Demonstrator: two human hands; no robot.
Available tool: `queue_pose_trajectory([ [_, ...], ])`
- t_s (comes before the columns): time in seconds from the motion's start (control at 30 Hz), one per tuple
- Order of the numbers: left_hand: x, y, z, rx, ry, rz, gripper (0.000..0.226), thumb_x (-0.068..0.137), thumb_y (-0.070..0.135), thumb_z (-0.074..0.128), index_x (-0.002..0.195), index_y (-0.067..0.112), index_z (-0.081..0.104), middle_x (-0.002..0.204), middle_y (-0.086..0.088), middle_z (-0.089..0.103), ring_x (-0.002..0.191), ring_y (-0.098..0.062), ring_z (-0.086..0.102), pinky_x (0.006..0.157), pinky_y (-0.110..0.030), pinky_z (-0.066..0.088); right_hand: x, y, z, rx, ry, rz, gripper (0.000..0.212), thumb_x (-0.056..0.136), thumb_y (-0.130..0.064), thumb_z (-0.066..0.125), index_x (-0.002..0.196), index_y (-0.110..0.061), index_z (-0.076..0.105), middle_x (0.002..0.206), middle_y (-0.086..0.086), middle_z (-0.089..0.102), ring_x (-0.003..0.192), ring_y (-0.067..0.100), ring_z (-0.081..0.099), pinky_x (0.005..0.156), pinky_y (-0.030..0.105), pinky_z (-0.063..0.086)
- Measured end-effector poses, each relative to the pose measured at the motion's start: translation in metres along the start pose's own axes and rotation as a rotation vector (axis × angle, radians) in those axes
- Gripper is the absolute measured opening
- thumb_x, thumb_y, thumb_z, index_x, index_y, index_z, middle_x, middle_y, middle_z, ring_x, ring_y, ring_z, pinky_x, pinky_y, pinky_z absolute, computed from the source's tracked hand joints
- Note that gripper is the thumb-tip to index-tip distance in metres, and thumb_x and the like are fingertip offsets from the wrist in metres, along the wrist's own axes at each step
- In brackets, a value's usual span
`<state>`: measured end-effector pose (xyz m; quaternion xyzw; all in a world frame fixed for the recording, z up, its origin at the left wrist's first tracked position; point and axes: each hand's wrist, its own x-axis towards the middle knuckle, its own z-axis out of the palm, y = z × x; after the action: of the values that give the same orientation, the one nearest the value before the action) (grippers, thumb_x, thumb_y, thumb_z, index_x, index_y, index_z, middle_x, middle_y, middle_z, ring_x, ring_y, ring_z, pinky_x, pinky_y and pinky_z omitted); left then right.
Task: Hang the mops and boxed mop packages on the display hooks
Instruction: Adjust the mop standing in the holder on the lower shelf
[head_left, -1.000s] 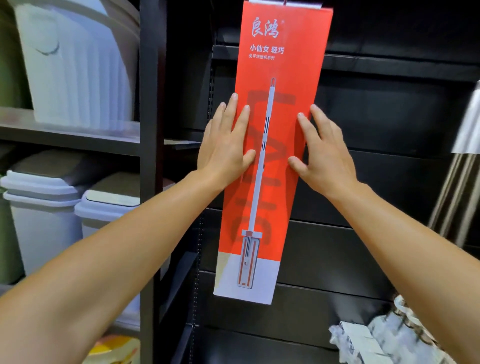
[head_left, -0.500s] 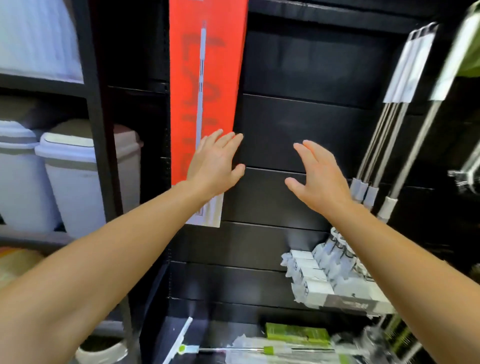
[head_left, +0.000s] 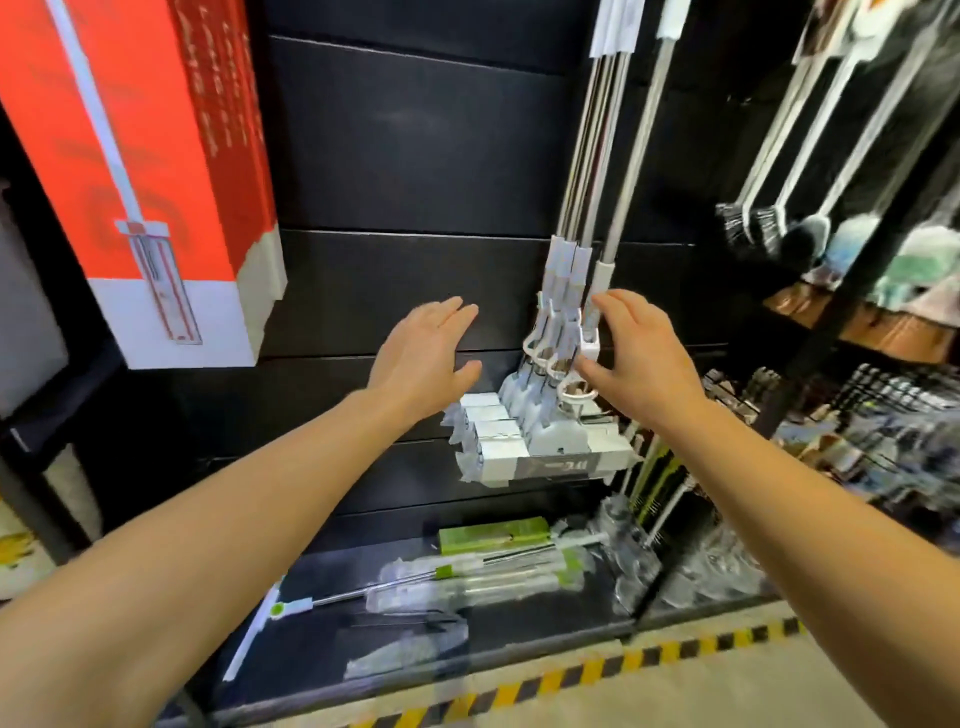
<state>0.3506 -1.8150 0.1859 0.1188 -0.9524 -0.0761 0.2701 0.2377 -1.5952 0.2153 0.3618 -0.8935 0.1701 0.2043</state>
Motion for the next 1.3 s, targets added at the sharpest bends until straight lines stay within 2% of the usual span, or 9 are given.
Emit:
queue_pose_trajectory([
  [0.13, 0.026, 0.021, 0.053, -0.054, -0.068, 0.027, 0.068, 0.093, 0.039, 0.061, 0.153, 0.02, 0.033, 0.159, -0.003, 0.033, 0.145, -0.024, 0.03, 0.116, -0.038, 0.029, 0.007, 0.054, 0.016, 0.031, -0.028, 0.076, 0.072, 0.088, -0.034, 0.072, 0.15, -0.017, 0.039, 0.152, 0.004, 0.041, 0.141, 0.028, 0.037, 0.112, 0.042, 0.037],
  [0.43, 0.117, 0.056, 0.156, -0.147, -0.121, 0.044, 0.064, 0.092, 0.033, 0.062, 0.149, 0.015, 0.04, 0.152, -0.005, 0.043, 0.139, -0.028, 0.037, 0.11, -0.041, 0.036, 0.079, 0.162, 0.066, 0.059, -0.136, 0.123, 0.075, 0.091, -0.034, 0.07, 0.154, -0.019, 0.033, 0.157, 0.004, 0.036, 0.143, 0.029, 0.035, 0.113, 0.043, 0.038],
  [0.73, 0.205, 0.079, 0.216, -0.19, -0.139, 0.0, 0.065, 0.091, 0.04, 0.063, 0.148, 0.02, 0.041, 0.151, -0.001, 0.045, 0.135, -0.025, 0.044, 0.108, -0.041, 0.042, 0.161, 0.208, 0.099, 0.282, -0.112, 0.118, 0.07, 0.092, -0.035, 0.07, 0.152, -0.02, 0.037, 0.154, 0.004, 0.044, 0.138, 0.023, 0.046, 0.111, 0.039, 0.042],
  [0.83, 0.233, 0.088, 0.231, -0.27, -0.134, -0.052, 0.065, 0.087, 0.04, 0.067, 0.146, 0.022, 0.045, 0.144, 0.0, 0.053, 0.126, -0.023, 0.053, 0.103, -0.044, 0.048, 0.19, 0.217, 0.11, 0.408, -0.101, 0.089, 0.067, 0.091, -0.033, 0.071, 0.149, -0.019, 0.04, 0.147, 0.004, 0.05, 0.132, 0.021, 0.051, 0.105, 0.036, 0.045],
  [0.93, 0.252, 0.096, 0.244, -0.331, -0.12, -0.11, 0.063, 0.087, 0.037, 0.068, 0.144, 0.023, 0.047, 0.136, -0.001, 0.06, 0.117, -0.02, 0.059, 0.1, -0.038, 0.05, 0.217, 0.225, 0.123, 0.582, -0.087, 0.056, 0.058, 0.092, -0.028, 0.07, 0.143, -0.019, 0.045, 0.139, 0.003, 0.055, 0.119, 0.019, 0.059, 0.099, 0.033, 0.052],
  [1.03, 0.262, 0.105, 0.256, -0.39, -0.107, -0.186, 0.057, 0.089, 0.028, 0.069, 0.142, 0.019, 0.049, 0.127, -0.003, 0.065, 0.108, -0.02, 0.063, 0.098, -0.038, 0.051, 0.234, 0.234, 0.139, 0.681, -0.088, -0.011, 0.047, 0.094, -0.025, 0.068, 0.137, -0.018, 0.051, 0.126, 0.0, 0.061, 0.099, 0.013, 0.066, 0.083, 0.02, 0.055],
  [1.13, 0.27, 0.113, 0.269, -0.415, -0.082, -0.26, 0.047, 0.088, 0.026, 0.069, 0.132, 0.02, 0.055, 0.113, 0.0, 0.068, 0.095, -0.018, 0.066, 0.091, -0.04, 0.055, 0.251, 0.246, 0.152, 0.726, -0.086, -0.084, 0.04, 0.092, -0.024, 0.067, 0.13, -0.018, 0.058, 0.114, -0.004, 0.065, 0.097, 0.009, 0.065, 0.082, 0.021, 0.057],
  [1.2, 0.275, 0.118, 0.276, -0.401, -0.054, -0.293, 0.038, 0.088, 0.026, 0.067, 0.124, 0.019, 0.058, 0.104, 0.001, 0.069, 0.087, -0.017, 0.066, 0.085, -0.039, 0.056, 0.263, 0.254, 0.158, 0.728, -0.097, -0.116, 0.035, 0.091, -0.026, 0.066, 0.125, -0.02, 0.06, 0.107, -0.006, 0.066, 0.094, 0.008, 0.064, 0.078, 0.016, 0.055],
  [1.3, 0.279, 0.124, 0.285, -0.406, -0.026, -0.334, 0.035, 0.088, 0.026, 0.067, 0.121, 0.02, 0.059, 0.103, 0.002, 0.068, 0.086, -0.015, 0.066, 0.084, -0.036, 0.056, 0.274, 0.263, 0.166, 0.709, -0.133, -0.168, 0.034, 0.093, -0.027, 0.065, 0.125, -0.02, 0.06, 0.108, -0.005, 0.066, 0.095, 0.008, 0.063, 0.071, 0.009, 0.047],
])
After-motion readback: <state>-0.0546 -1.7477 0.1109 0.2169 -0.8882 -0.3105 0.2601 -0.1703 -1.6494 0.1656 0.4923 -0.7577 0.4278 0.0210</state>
